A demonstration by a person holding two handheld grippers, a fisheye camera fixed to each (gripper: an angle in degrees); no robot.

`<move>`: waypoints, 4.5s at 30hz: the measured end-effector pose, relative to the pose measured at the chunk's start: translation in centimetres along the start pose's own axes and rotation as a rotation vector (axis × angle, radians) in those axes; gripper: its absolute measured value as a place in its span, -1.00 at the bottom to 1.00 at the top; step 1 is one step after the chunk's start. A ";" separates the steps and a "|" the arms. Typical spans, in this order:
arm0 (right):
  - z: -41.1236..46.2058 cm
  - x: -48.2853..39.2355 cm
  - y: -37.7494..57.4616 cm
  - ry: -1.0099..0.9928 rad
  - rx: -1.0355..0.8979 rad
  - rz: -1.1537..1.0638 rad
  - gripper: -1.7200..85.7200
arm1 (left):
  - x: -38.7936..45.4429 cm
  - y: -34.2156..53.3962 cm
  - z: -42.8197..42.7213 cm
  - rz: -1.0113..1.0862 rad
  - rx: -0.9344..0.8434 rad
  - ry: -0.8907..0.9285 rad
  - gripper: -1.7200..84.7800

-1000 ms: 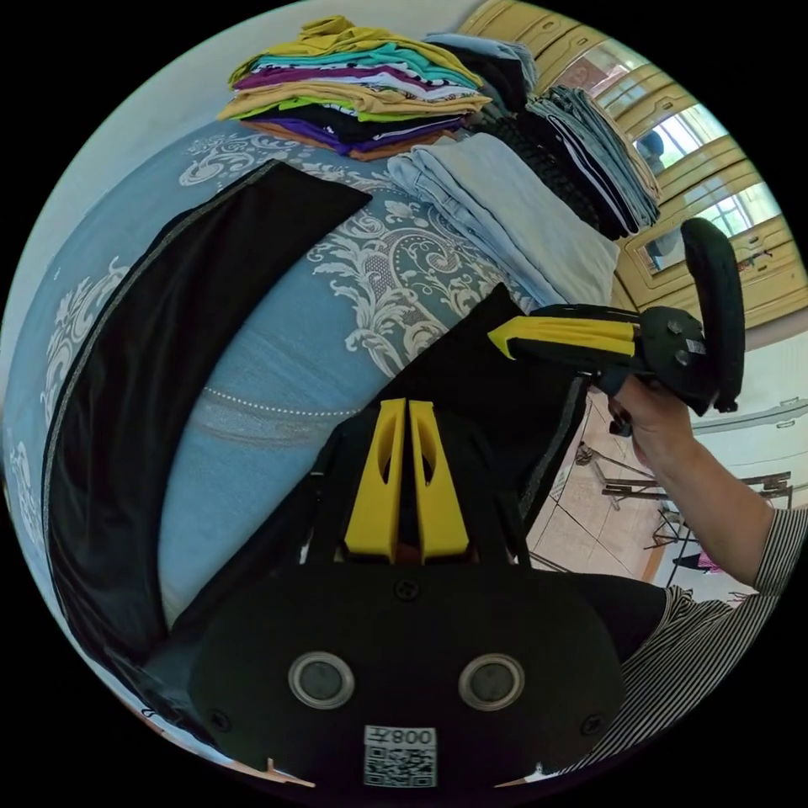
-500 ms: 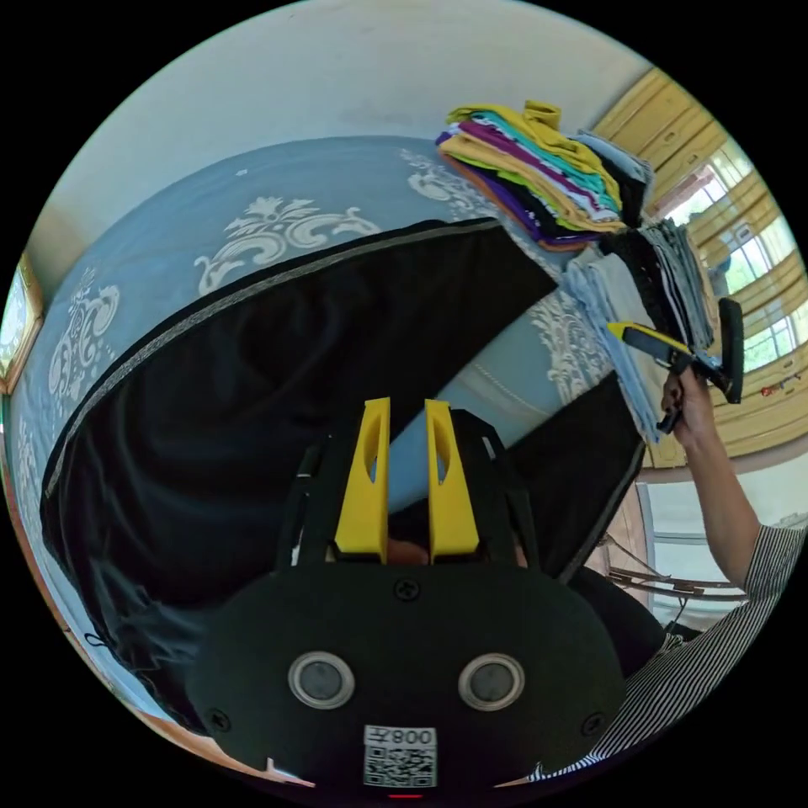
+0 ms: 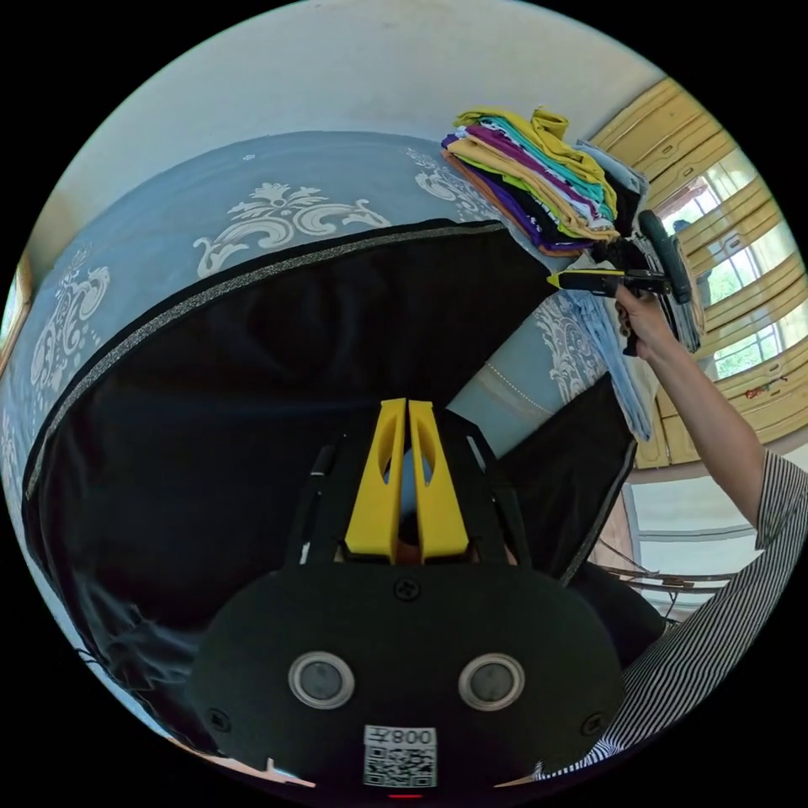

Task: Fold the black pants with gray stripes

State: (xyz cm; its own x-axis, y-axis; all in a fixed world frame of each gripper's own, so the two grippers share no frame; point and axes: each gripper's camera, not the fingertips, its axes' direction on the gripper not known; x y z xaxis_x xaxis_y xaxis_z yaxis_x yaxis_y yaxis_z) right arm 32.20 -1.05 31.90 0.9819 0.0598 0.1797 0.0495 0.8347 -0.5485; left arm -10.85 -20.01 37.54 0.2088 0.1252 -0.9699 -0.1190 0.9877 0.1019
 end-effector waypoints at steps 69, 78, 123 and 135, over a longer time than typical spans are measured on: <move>1.4 -31.9 -7.6 -0.276 0.084 -0.539 -0.96 | 9.1 17.8 -46.7 -0.392 0.190 -0.234 -0.96; 6.2 -34.9 -7.8 -0.303 -0.035 -0.530 -0.96 | 12.7 20.3 -49.2 -0.473 0.177 -0.204 -0.96; 11.8 -39.1 -16.0 -0.329 0.060 -0.637 -0.83 | 12.4 2.7 -54.8 -0.418 -0.002 -0.441 -0.78; 15.1 -46.0 -21.8 -0.173 0.041 -0.806 -0.79 | 12.1 -5.5 -48.7 -0.200 -0.296 -0.517 -0.75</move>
State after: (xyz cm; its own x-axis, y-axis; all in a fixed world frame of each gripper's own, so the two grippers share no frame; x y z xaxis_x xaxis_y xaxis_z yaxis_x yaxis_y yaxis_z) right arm -16.78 -13.75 47.91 0.6055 -0.4857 0.6304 0.7171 0.6766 -0.1674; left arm -54.98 -28.50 14.51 0.6888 0.0430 -0.7237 -0.2772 0.9380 -0.2081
